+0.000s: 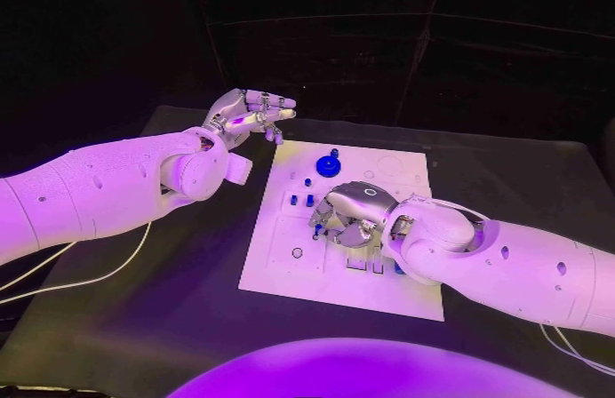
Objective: Assemble the parts on the task board
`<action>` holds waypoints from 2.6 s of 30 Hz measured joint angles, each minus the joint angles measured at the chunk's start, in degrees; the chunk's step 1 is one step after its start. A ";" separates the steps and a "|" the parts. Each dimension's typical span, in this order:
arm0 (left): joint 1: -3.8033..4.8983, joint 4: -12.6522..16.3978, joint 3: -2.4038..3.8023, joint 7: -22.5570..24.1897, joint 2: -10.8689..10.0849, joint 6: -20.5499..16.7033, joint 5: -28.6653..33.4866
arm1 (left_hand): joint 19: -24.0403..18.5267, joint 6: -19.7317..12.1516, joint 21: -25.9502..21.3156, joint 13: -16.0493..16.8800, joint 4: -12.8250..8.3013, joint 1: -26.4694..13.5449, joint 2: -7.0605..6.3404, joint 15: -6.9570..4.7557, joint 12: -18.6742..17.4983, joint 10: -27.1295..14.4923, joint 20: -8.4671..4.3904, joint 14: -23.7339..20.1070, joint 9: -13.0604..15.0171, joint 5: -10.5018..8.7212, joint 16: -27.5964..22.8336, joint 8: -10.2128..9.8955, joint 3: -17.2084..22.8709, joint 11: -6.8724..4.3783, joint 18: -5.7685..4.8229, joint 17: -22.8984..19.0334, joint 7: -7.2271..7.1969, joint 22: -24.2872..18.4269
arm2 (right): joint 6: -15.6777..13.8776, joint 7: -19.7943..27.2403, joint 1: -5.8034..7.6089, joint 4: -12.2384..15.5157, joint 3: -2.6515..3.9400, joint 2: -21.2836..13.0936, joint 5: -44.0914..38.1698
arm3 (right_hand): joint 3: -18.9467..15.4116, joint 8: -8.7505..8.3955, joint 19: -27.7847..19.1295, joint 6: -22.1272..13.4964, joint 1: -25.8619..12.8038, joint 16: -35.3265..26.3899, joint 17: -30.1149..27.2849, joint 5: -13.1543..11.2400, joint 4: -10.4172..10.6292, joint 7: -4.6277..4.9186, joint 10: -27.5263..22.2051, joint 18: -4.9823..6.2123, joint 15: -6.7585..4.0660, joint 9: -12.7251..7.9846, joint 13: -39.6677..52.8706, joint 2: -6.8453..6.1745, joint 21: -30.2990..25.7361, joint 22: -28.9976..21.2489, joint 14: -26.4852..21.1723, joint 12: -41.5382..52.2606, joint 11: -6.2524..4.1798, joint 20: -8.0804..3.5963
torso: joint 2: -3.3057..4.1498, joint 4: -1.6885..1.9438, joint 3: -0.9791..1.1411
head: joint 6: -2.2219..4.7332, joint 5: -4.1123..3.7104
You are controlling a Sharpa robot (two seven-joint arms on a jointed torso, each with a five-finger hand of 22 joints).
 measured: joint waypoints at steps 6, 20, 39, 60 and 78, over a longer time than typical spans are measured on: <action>0.00 0.00 0.00 0.00 -0.01 0.00 0.00 | 0.00 0.00 0.00 0.00 0.00 0.00 0.00 0.00 0.00 0.00 0.00 0.00 0.00 0.00 0.00 0.00 0.00 0.00 0.00 0.00 0.00 0.00 | 0.51 -0.06 -0.19 -0.40 -0.02 0.34 -0.27 | 0.00 0.00 0.00 0.00 0.00 0.00 0.00 0.00 0.00 0.00 0.00 0.00 0.00 0.00 0.00 0.00 0.00 0.00 0.00 0.00 0.00 0.00 | -0.01 0.00 -0.01 | -0.12 0.17; 0.00 0.03 0.00 -0.01 -0.02 0.00 0.01 | 0.00 -0.21 0.00 -0.04 0.00 0.00 0.00 0.00 0.00 0.00 0.00 0.00 0.01 0.00 0.00 0.00 0.00 0.00 0.00 -0.08 0.21 -0.04 | 1.41 -0.62 -0.78 -1.30 -0.04 1.43 -1.53 | 0.00 -0.14 0.00 -0.07 -0.24 0.00 -0.21 0.00 0.00 -0.06 0.00 0.01 0.00 -0.04 0.00 0.24 0.00 -0.13 0.00 0.00 0.00 0.00 | -0.01 0.00 -0.02 | -0.37 0.45; 0.00 0.09 0.00 -0.10 -0.07 0.02 0.01 | 0.00 -0.21 0.00 -0.04 0.00 0.00 0.00 0.00 0.00 0.00 0.00 0.00 0.01 0.00 0.00 0.00 0.00 0.00 0.00 -0.08 0.21 -0.03 | 1.69 -1.43 -1.18 -1.83 -0.04 2.07 -4.04 | -0.01 -0.30 -0.21 -0.10 -0.23 -0.01 -0.79 -0.22 0.00 -0.08 -0.21 0.00 0.00 0.12 0.01 0.23 0.00 -0.47 0.00 -0.24 0.21 0.21 | -0.01 0.02 -0.02 | -0.59 0.70; 0.01 -0.02 0.00 -0.20 -0.09 0.04 0.02 | 0.00 -0.21 0.00 -0.04 0.00 0.00 0.00 0.00 0.00 0.00 0.00 0.00 -0.02 0.00 0.00 0.00 0.00 0.00 -0.01 -0.10 0.21 -0.04 | 1.82 -1.65 -1.27 -1.74 -0.09 1.92 -6.12 | -4.49 -0.27 -3.76 -4.98 -4.67 -4.47 -7.35 0.32 0.80 0.96 -7.63 0.01 1.15 -0.16 -0.22 -3.47 -3.08 -5.86 -1.15 -0.74 1.61 1.27 | -0.05 -0.02 -0.01 | -0.77 0.76; 0.00 -0.61 -0.01 -0.39 -0.11 0.30 0.02 | 0.00 -0.42 -0.23 -0.07 0.00 0.00 0.00 0.00 0.00 -0.20 0.00 0.00 -0.04 0.00 0.00 0.00 0.00 0.20 0.00 -0.13 0.41 -0.08 | -5.56 -0.49 -0.85 5.14 0.01 -7.24 -2.86 | -7.64 -0.27 -4.22 -5.38 -4.75 -4.89 -8.41 2.65 1.30 0.98 -8.70 0.02 1.35 -0.05 0.03 -2.92 -3.37 -6.09 -1.35 1.51 1.49 1.32 | -0.18 -0.14 0.04 | 0.32 -0.43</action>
